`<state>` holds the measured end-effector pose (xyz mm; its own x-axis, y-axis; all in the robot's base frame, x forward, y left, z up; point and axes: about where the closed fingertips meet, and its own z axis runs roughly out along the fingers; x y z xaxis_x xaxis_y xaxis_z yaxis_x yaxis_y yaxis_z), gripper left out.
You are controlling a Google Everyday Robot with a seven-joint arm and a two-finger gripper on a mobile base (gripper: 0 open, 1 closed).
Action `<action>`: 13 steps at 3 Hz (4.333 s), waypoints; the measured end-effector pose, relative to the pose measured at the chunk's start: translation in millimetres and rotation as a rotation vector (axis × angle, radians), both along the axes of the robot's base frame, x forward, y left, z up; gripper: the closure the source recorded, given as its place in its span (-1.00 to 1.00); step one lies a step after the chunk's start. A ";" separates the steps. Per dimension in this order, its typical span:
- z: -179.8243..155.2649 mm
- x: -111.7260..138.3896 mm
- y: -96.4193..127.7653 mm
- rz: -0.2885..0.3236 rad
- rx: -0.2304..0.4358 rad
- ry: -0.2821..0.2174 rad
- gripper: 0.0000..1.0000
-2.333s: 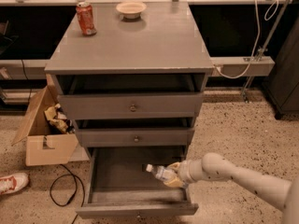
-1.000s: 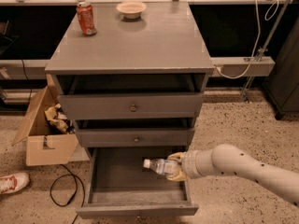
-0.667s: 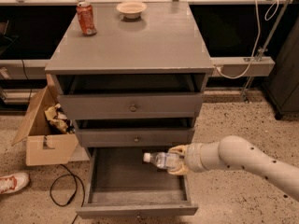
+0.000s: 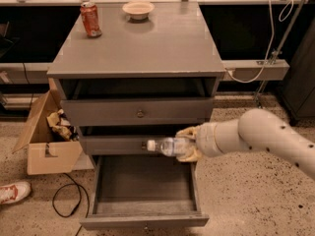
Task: Pick blue plastic bottle from bottom drawer and place on counter
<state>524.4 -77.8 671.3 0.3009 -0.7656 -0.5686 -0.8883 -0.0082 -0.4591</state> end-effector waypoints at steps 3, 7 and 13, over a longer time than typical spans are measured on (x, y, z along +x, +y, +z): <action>46.3 12.5 10.8 0.027 -0.058 -0.066 1.00; 225.5 126.7 25.7 -0.112 -0.026 -0.147 1.00; 233.8 286.0 50.1 -0.379 0.006 0.055 1.00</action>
Offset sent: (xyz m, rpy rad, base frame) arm 0.0078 0.0071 0.0254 -0.0446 -0.0349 0.0170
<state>810.4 -27.7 905.1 -0.0343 -0.8130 -0.5812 -0.8513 0.3284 -0.4092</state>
